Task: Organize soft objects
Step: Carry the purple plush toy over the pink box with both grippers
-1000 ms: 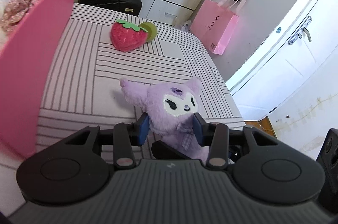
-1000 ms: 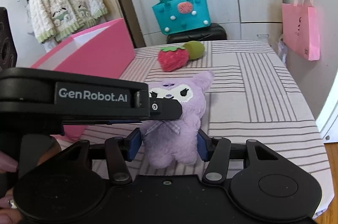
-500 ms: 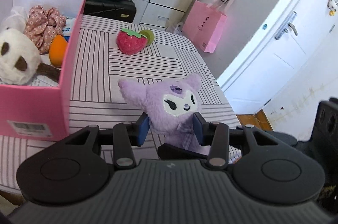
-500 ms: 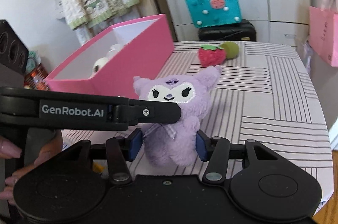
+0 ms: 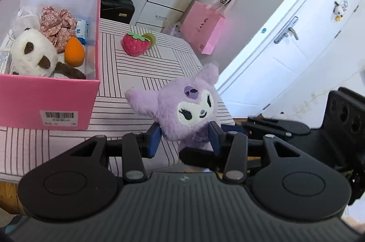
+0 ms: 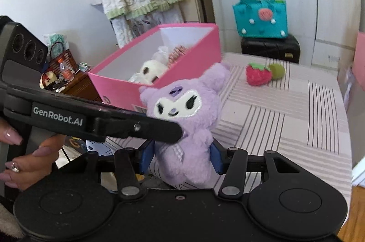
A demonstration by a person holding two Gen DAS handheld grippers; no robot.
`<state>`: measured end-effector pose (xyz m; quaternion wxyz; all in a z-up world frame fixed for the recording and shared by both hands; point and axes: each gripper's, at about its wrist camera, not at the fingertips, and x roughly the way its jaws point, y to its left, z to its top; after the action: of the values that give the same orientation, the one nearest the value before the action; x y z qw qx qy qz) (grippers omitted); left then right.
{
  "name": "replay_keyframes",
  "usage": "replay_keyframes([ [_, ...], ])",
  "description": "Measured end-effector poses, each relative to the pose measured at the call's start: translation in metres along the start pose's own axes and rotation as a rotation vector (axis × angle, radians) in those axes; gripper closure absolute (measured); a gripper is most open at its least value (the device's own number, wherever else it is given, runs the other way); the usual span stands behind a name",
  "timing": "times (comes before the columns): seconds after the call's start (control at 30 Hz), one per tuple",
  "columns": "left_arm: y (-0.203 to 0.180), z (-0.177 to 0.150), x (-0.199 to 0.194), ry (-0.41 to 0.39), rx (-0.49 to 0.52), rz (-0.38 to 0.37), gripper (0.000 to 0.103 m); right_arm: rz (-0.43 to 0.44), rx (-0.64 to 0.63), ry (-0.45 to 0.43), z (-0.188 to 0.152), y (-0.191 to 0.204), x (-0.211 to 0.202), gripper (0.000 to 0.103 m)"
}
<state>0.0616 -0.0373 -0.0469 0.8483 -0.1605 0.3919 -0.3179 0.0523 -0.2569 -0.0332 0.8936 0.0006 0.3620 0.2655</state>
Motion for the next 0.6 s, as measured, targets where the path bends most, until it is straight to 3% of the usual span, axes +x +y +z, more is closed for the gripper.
replay_keyframes([
  [0.6, 0.032, 0.013, -0.084, -0.175, -0.008, -0.002, 0.061, 0.091, -0.203, -0.064, 0.059, 0.062, 0.003, 0.050],
])
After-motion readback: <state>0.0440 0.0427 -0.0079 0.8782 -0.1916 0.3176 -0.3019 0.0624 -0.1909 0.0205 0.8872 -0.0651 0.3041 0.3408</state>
